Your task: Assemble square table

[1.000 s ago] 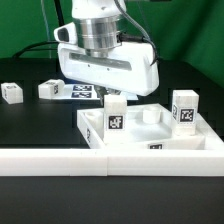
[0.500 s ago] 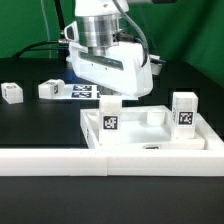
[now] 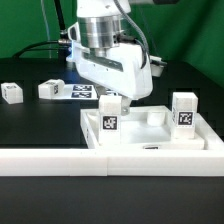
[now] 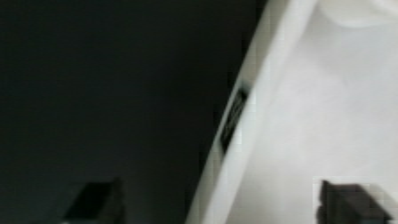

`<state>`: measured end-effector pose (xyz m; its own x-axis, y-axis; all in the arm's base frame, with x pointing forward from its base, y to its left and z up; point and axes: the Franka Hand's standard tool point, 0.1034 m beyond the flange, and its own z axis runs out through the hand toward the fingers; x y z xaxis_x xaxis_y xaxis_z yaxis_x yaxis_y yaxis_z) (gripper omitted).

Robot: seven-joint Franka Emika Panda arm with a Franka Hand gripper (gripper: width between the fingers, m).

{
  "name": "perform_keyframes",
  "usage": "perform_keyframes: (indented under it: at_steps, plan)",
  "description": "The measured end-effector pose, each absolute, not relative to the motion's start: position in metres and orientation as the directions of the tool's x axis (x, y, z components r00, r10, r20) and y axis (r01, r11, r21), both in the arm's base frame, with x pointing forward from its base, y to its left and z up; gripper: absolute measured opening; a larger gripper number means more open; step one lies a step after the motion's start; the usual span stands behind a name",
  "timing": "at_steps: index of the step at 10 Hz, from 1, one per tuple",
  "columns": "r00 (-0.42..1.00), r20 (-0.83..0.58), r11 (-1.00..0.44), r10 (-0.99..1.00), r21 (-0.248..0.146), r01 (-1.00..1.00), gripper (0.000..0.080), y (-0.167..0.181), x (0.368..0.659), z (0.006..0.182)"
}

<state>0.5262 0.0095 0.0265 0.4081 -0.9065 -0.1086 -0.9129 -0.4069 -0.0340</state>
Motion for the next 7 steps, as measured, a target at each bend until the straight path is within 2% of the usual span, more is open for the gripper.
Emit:
perform_keyframes:
  at_steps: [1, 2, 3, 7]
  plan:
    - [0.359, -0.097, -0.356, -0.928, -0.044, -0.933, 0.0577, 0.015, 0.525, 0.023]
    - [0.327, -0.093, -0.325, -0.94, -0.036, -0.945, 0.0634, 0.021, 0.524, 0.016]
    - [0.313, -0.087, -0.312, -0.946, -0.029, -0.95, 0.0645, 0.024, 0.522, 0.01]
    - [0.316, -0.085, -0.315, -0.945, -0.023, -0.949, 0.0649, 0.024, 0.52, 0.007]
